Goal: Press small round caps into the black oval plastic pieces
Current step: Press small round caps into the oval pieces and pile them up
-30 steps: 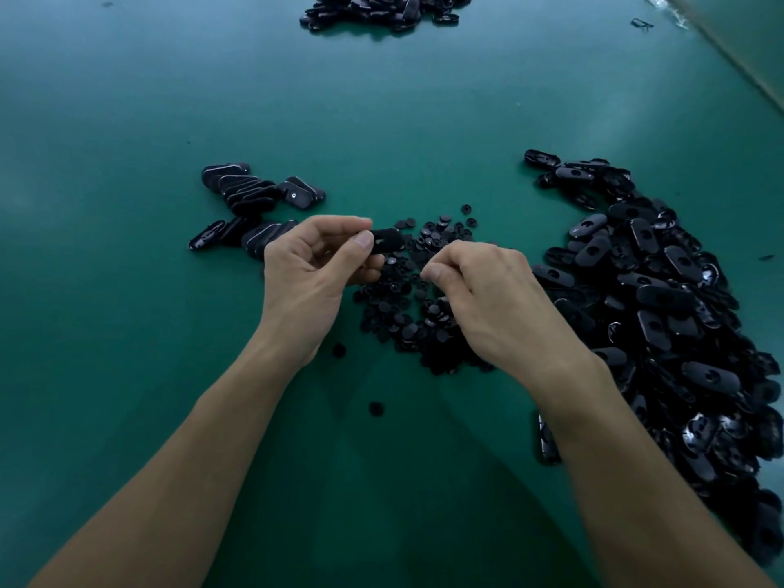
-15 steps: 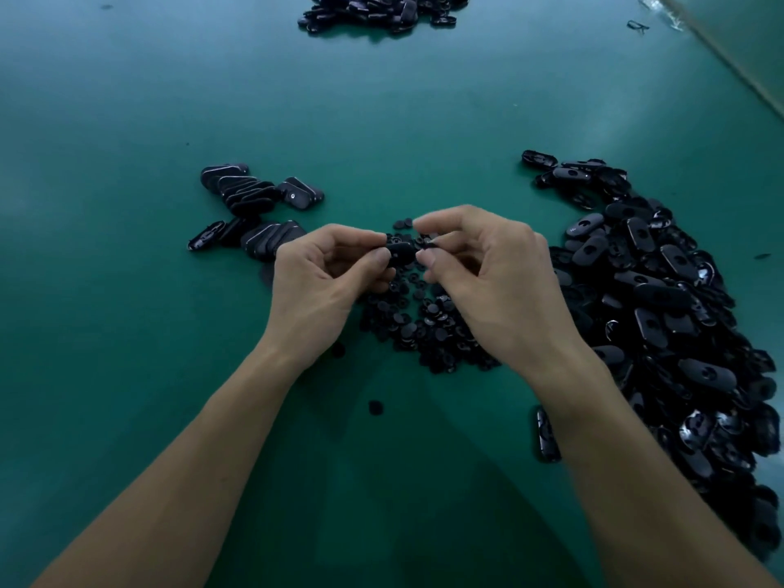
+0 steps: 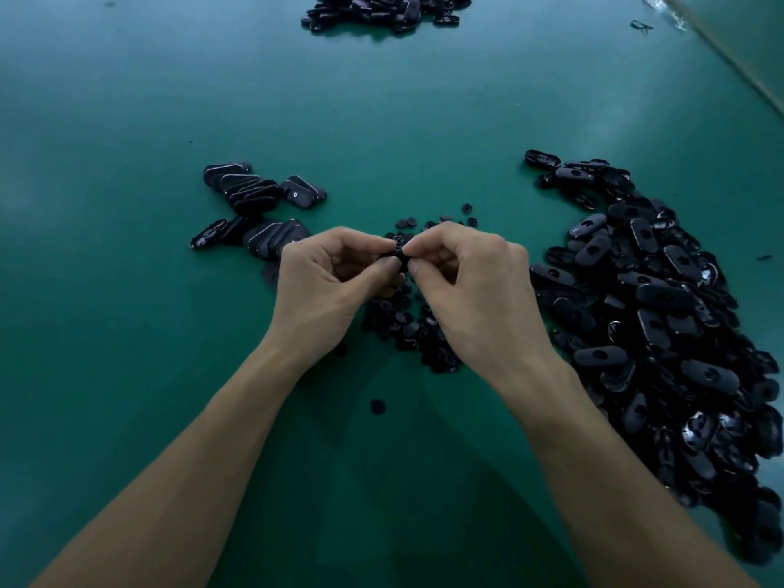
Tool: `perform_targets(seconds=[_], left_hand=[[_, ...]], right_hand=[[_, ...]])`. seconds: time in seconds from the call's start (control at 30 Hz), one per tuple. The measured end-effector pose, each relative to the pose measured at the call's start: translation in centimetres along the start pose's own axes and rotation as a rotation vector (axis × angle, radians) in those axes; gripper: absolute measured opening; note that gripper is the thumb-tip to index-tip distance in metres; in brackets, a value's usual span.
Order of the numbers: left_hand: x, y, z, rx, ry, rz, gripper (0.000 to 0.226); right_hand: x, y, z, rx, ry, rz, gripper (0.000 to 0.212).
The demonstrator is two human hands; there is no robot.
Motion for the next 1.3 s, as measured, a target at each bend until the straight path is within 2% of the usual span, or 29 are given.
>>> perform_targets(seconds=[0.23, 0.47, 0.83, 1.07, 1.3], left_hand=[[0.1, 0.0, 0.1, -0.006, -0.044, 0.014, 0.017], [0.4, 0.0, 0.1, -0.068, -0.105, 0.055, 0.029], [0.3, -0.1, 0.2, -0.058, -0.154, 0.099, 0.027], [-0.3, -0.3, -0.1, -0.005, -0.164, 0.085, 0.022], [-0.3, -0.4, 0.0, 0.009, -0.169, 0.058, 0.023]], right_hand=[[0.2, -0.1, 0.3, -0.033, -0.011, 0.045, 0.014], [0.2, 0.1, 0.3, -0.017, -0.005, 0.061, 0.014], [0.4, 0.2, 0.6, 0.071, -0.024, 0.073, 0.013], [-0.4, 0.0, 1.0, 0.002, 0.026, 0.031, 0.021], [-0.4, -0.6, 0.4, -0.030, 0.013, -0.001, 0.018]])
Point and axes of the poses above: each hand's wrist, its own y-axis away from the middle knuckle, its own z-axis out of the palm, x = y × z, the point moved 4 cm from there along -y, towards the middle knuckle, and after that the axes turned 12 degrees about -y, right-handed, at the moved point
